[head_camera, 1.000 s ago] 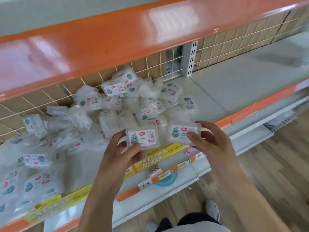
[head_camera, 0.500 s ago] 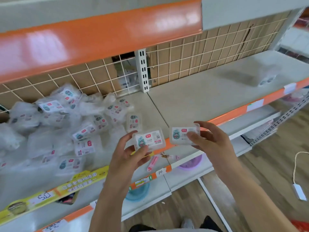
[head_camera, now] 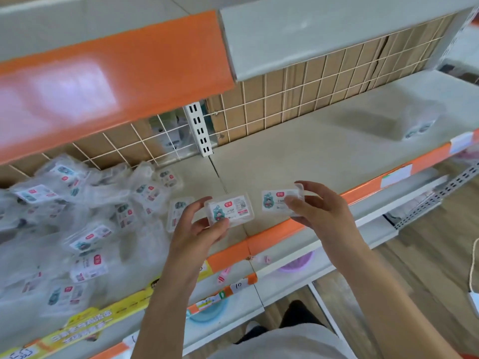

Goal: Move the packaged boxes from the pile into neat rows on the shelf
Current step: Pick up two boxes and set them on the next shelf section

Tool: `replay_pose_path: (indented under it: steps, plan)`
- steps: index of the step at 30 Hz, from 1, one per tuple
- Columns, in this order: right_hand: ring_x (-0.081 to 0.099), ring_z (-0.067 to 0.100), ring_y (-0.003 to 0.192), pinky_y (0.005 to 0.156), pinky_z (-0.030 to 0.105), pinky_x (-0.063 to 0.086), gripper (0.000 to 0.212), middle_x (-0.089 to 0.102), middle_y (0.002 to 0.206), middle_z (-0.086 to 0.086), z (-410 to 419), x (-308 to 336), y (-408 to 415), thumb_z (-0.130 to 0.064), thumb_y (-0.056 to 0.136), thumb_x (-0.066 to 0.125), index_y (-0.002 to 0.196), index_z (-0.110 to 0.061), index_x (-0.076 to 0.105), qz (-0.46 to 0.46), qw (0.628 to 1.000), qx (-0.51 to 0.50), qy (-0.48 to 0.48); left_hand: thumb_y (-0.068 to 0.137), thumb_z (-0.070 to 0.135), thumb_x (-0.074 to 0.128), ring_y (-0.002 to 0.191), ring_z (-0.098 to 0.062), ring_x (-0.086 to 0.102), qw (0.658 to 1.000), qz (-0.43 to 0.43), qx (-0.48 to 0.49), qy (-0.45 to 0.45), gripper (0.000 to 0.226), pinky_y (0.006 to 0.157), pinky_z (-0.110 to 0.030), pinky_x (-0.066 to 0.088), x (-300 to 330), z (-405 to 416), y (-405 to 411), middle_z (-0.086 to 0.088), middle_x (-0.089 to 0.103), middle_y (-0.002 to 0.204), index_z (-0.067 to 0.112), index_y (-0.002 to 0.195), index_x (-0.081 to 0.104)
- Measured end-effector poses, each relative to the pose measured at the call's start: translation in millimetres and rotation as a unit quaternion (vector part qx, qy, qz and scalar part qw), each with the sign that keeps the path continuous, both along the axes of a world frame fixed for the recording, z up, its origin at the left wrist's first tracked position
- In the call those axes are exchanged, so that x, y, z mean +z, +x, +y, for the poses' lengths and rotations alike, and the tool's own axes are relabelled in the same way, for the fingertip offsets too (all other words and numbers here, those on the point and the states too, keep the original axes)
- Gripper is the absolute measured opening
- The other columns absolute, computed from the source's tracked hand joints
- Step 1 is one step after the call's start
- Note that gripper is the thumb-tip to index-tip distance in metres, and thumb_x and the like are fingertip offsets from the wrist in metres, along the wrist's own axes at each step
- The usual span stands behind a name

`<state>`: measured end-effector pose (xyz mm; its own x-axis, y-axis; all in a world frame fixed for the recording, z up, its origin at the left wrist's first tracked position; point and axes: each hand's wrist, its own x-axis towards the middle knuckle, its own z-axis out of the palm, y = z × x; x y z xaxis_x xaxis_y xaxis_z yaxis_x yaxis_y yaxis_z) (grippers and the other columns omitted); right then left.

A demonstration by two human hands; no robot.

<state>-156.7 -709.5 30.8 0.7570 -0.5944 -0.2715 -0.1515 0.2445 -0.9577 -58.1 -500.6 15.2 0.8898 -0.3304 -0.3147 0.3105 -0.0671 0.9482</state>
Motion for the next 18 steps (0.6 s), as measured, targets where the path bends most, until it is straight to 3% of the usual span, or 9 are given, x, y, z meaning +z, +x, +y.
replay_pose_path:
  steps: [8,14,18]
  plan:
    - [0.075,0.017,0.088,0.078,0.024,0.060,0.033,0.078,0.091,0.004,-41.3,-4.5,34.8,-0.014,0.087,0.076,0.118,-0.018,0.066,0.009,0.999,0.047,0.009,0.083,0.005,0.076,0.105,-0.021,0.071,0.999,-0.005,0.040,0.004,0.050,0.095,-0.038,0.056,-10.7,-35.0,18.7,-0.010,0.076,0.104,0.032,0.123,0.062]
    - [0.075,0.020,0.090,0.078,0.027,0.058,0.036,0.078,0.095,0.008,-96.4,-6.2,62.2,-0.012,0.085,0.077,0.119,-0.014,0.065,-0.005,0.996,0.093,0.012,0.082,0.009,0.079,0.096,-0.018,0.074,0.996,-0.029,0.074,0.028,0.053,0.098,-0.041,0.055,-19.8,-80.1,29.9,-0.005,0.077,0.098,0.032,0.126,0.061]
    - [0.074,0.022,0.093,0.084,0.032,0.060,0.036,0.077,0.098,0.012,-133.9,-12.2,74.6,-0.011,0.085,0.076,0.120,-0.012,0.065,-0.004,0.991,0.136,-0.002,0.081,0.009,0.080,0.100,-0.021,0.072,0.993,-0.044,0.100,0.039,0.056,0.095,-0.042,0.057,-28.0,-104.8,47.3,-0.011,0.072,0.108,0.027,0.130,0.060]
